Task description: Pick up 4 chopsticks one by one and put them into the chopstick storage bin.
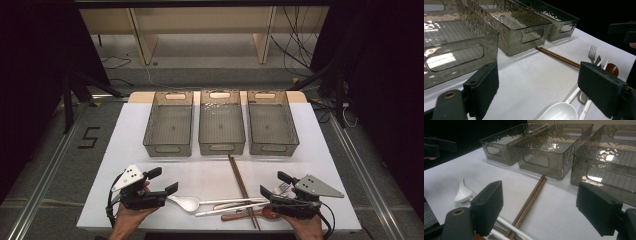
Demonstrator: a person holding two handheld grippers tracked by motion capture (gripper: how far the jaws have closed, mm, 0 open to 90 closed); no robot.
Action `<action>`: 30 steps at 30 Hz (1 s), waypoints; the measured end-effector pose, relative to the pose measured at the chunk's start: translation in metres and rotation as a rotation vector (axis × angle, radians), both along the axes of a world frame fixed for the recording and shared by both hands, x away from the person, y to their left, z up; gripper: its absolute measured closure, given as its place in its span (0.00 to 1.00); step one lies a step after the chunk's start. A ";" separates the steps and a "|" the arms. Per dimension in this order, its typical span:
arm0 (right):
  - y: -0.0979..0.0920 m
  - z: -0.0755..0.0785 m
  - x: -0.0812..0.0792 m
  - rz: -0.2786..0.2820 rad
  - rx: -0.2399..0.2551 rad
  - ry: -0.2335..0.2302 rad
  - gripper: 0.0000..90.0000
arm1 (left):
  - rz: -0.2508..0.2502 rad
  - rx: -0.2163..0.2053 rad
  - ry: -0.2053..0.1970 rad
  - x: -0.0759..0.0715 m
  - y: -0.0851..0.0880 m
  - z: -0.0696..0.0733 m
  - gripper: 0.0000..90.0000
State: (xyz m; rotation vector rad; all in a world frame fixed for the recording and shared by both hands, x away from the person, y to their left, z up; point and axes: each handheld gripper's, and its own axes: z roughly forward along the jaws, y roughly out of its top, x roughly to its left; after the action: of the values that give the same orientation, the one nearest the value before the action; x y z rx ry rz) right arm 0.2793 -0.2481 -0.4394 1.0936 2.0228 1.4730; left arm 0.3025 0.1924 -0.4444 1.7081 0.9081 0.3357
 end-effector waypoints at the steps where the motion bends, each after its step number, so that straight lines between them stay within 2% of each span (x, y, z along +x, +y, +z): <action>1: 0.000 0.000 0.000 0.000 0.000 0.000 0.25 | -0.001 0.006 0.001 0.001 -0.001 0.000 0.19; 9: 0.000 0.001 0.000 0.001 -0.006 0.000 0.25 | -0.020 0.013 0.036 0.005 -0.002 0.002 0.19; 15: -0.001 0.002 0.000 -0.004 -0.004 0.001 0.26 | -0.048 0.063 0.059 0.010 -0.010 0.007 0.19; 18: -0.001 0.002 0.001 -0.002 -0.006 0.001 0.26 | -0.067 0.124 0.066 0.013 -0.018 0.011 0.19; 20: -0.001 0.002 0.001 0.000 -0.004 0.004 0.26 | -0.093 0.148 0.084 0.017 -0.025 0.012 0.19; 27: -0.003 0.002 0.001 0.003 -0.001 0.009 0.26 | -0.205 0.284 0.114 0.029 -0.056 0.014 0.20; 30: -0.003 0.002 0.002 0.006 0.000 0.014 0.26 | -0.245 0.342 0.114 0.033 -0.071 0.012 0.20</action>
State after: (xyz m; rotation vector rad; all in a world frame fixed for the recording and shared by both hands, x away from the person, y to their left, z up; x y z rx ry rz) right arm 0.2809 -0.2508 -0.4370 1.1016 2.0373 1.4719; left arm 0.3360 0.1212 -0.4320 2.1486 0.7408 0.2400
